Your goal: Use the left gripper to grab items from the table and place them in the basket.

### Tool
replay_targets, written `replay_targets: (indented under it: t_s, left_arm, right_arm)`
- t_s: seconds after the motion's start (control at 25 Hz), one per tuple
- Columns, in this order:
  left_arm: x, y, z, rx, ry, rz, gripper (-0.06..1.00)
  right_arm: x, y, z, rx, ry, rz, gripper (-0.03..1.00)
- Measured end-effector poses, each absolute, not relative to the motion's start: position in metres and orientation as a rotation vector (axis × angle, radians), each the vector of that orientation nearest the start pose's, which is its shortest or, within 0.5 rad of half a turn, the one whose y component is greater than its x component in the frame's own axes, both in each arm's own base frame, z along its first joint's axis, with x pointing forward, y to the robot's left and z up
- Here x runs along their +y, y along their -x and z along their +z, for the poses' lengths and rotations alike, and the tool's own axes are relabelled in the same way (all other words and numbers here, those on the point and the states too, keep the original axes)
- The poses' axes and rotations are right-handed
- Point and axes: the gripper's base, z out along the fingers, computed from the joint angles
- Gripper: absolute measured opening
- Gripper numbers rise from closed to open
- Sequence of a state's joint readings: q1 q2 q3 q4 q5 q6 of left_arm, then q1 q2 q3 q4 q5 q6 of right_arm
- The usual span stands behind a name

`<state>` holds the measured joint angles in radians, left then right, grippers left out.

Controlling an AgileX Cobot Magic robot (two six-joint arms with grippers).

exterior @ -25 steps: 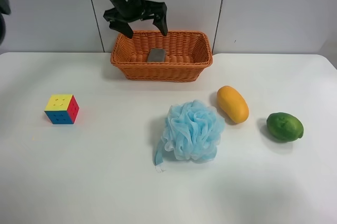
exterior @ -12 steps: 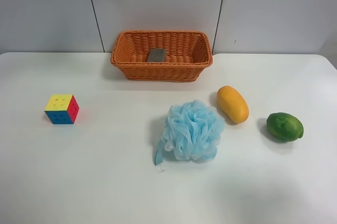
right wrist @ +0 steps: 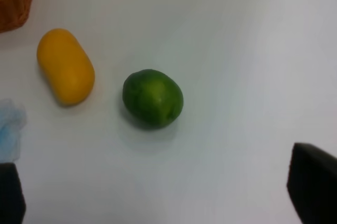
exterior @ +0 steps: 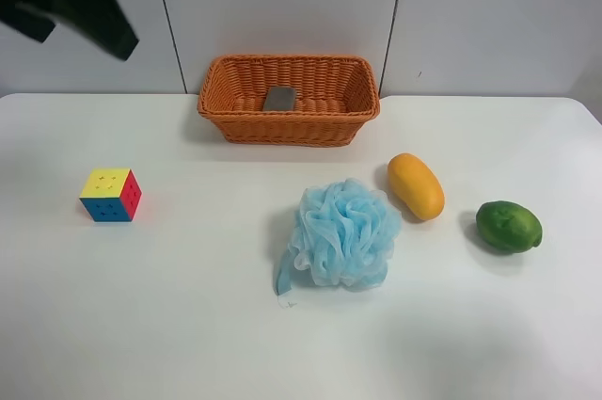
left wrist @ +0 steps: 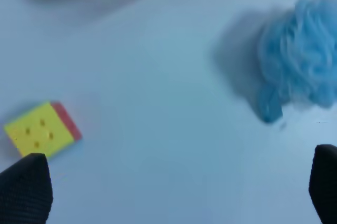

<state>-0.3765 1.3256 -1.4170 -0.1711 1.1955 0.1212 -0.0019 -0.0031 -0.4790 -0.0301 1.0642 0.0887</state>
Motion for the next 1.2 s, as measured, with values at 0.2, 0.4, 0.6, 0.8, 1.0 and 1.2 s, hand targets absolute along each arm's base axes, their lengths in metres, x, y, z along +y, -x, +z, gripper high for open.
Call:
replay_targets:
  t_s: [0.2,0.4,0.6,0.8,1.0,1.2]
  left_arm:
    - [-0.082,-0.167,0.373,2.527,-0.616,-0.320,0.97]
    - [-0.059,-0.110,0.360,2.454,-0.607,-0.327,0.97]
    - [-0.042,-0.068,0.343,2.372,-0.595,-0.332,0.97]
    - [-0.028,-0.041,0.317,2.297,-0.511,-0.313,0.97]
    - [-0.018,-0.025,0.287,2.240,-0.373,-0.239,0.97]
    - [-0.013,-0.012,0.281,2.146,-0.270,-0.167,0.99]
  right_arm:
    - [-0.002,0.003,0.271,2.063,-0.095,0.017,0.99]
    - [-0.002,0.003,0.271,2.063,-0.095,0.017,0.99]
    - [-0.002,0.003,0.271,2.063,-0.095,0.017,0.99]
    - [-0.002,0.003,0.271,2.063,-0.095,0.017,0.99]
    - [-0.002,0.003,0.271,2.063,-0.095,0.017,0.99]
    - [-0.002,0.003,0.271,2.063,-0.095,0.017,0.99]
